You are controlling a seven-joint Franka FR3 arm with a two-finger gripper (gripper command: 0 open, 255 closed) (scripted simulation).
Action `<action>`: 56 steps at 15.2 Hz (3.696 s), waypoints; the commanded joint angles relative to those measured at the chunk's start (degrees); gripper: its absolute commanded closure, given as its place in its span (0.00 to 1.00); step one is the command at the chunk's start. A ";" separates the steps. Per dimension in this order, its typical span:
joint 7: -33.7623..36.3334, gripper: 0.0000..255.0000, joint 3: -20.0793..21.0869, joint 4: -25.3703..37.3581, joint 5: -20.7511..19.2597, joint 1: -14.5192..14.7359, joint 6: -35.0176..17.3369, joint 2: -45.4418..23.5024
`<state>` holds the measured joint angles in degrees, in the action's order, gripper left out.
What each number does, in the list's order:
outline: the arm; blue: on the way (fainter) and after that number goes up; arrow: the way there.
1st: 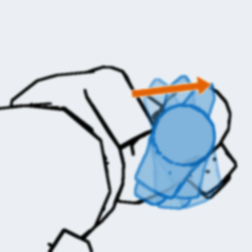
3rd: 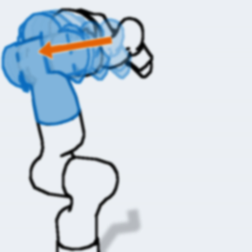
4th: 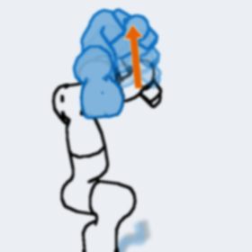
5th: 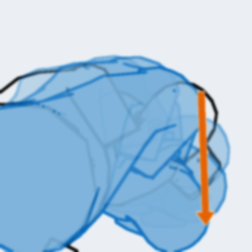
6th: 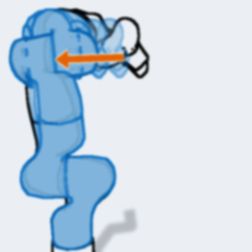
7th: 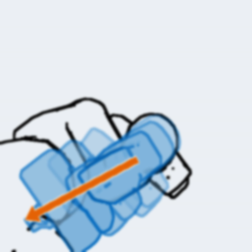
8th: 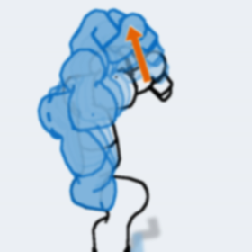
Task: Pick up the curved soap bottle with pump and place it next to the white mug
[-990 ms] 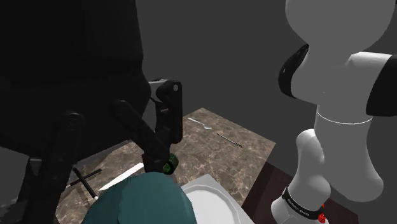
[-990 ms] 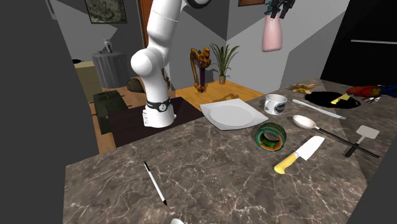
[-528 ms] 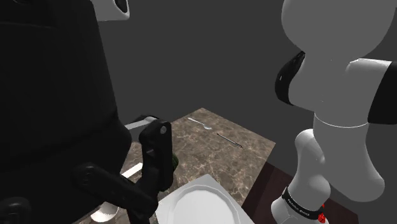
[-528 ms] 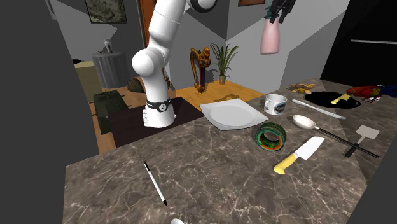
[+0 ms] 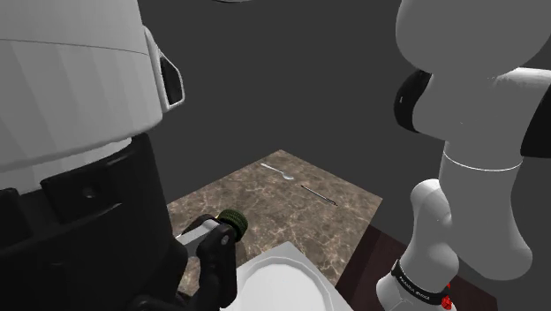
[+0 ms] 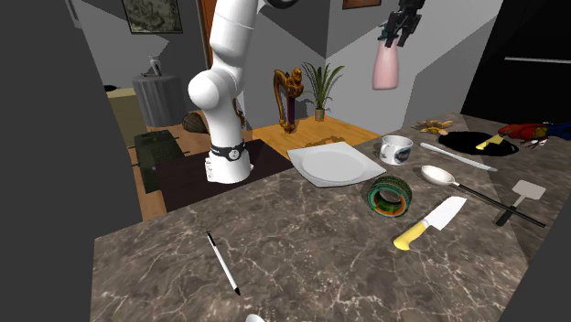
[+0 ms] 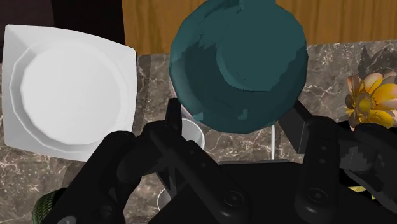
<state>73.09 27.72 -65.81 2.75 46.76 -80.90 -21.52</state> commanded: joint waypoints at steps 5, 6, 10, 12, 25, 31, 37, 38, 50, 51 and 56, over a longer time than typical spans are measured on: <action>-1.28 1.00 -0.11 -7.83 0.88 -1.22 -5.73 2.14; -1.46 1.00 -0.13 -8.94 0.98 -1.35 -6.60 2.38; -2.14 1.00 -0.22 -13.03 1.29 -1.80 -9.94 3.10; -2.44 1.00 -0.26 -14.89 1.39 -1.97 -11.56 3.34; -3.97 1.00 -0.57 -24.84 1.49 -2.47 -21.38 3.30; -4.45 1.00 -0.76 -28.38 1.23 -2.45 -25.64 2.47; -4.80 1.00 -0.99 -31.36 0.80 -2.32 -29.76 1.20; -4.85 1.00 -1.04 -31.80 0.71 -2.29 -30.43 0.95; -4.99 0.00 -1.23 -33.29 0.36 -2.15 -32.83 -0.04; -4.99 0.00 -1.23 -33.29 0.37 -2.15 -32.82 -0.04; -5.09 0.00 -1.20 -31.97 0.52 -2.35 -31.05 0.42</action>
<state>68.03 26.48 -98.44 3.15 44.51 -112.95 -21.45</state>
